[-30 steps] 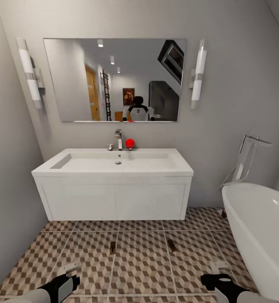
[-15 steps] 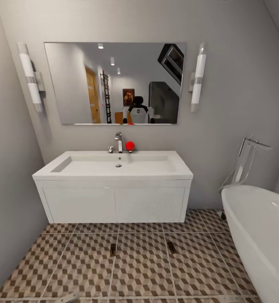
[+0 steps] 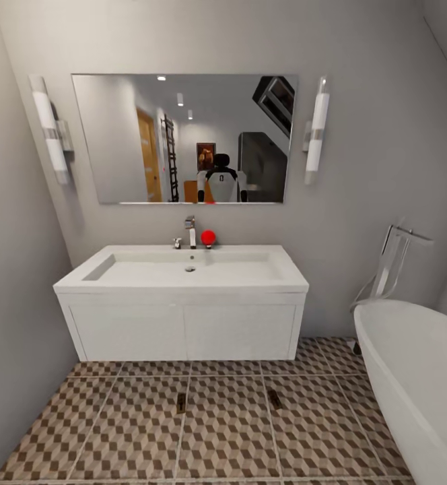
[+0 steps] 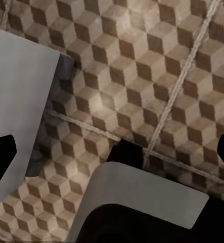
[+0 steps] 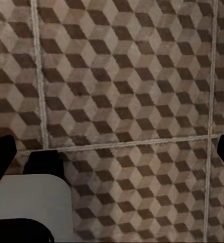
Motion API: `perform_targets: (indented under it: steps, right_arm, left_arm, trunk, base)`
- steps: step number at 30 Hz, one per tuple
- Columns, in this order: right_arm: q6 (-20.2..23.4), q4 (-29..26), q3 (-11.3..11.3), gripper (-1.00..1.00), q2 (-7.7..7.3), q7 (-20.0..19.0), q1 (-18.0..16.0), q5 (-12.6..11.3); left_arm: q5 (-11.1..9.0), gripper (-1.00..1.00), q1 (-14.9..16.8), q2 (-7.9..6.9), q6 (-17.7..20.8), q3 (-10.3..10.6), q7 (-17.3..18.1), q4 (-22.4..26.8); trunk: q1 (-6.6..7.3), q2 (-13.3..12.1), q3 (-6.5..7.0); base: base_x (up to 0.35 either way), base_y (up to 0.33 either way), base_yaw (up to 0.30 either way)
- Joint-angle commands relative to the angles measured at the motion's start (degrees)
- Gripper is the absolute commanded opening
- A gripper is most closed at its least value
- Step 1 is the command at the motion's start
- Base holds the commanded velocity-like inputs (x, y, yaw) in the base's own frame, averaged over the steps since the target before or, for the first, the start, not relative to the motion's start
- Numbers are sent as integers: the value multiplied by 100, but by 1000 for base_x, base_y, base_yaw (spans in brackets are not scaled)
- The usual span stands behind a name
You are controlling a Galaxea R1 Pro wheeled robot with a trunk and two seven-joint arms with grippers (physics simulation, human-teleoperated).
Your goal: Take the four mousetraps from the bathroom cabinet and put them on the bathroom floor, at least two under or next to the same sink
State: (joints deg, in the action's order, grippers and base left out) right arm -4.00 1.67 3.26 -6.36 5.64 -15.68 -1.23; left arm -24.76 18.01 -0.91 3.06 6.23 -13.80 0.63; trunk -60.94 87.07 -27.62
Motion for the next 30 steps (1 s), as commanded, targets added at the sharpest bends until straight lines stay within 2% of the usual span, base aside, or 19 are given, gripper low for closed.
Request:
perform_targets:
  steps: [1, 6, 11, 18, 25, 30]
  right_arm:
    - [-60, 17, 34, 100, 5, -6, 118, -3]
    - [-297, 17, 34, 100, 25, -25, 398, 0]
    - [-341, 17, 34, 100, 22, -27, 515, 11]
    - [-317, 22, 34, 100, 28, -28, 569, 16]
    - [-278, 26, 34, 100, 37, -28, 581, 18]
    - [-273, 26, 34, 100, 37, -28, 583, 18]
  left_arm:
    - [-37, 100, -72, 10, -43, 52, -18, 7]
    - [-45, 100, -161, 36, -111, 48, -18, -13]
    - [-35, 100, -302, 44, -125, 51, -8, -23]
    - [-12, 100, -531, 42, -169, 53, 92, -27]
    - [-7, 100, -615, 39, -332, 54, 318, -28]
    - [16, 100, -627, 39, -357, 62, 352, -28]
  trunk:
    - [23, -39, 13]
    - [133, -239, 103]
    - [243, -440, 193]
    - [397, -720, 318]
    - [550, -1001, 444]
    - [660, -1202, 534]
  base:
    - [0, 0, 0]
    - [0, 0, 0]
    - [0, 0, 0]
    - [0, 0, 0]
    - [0, 0, 0]
    - [0, 0, 0]
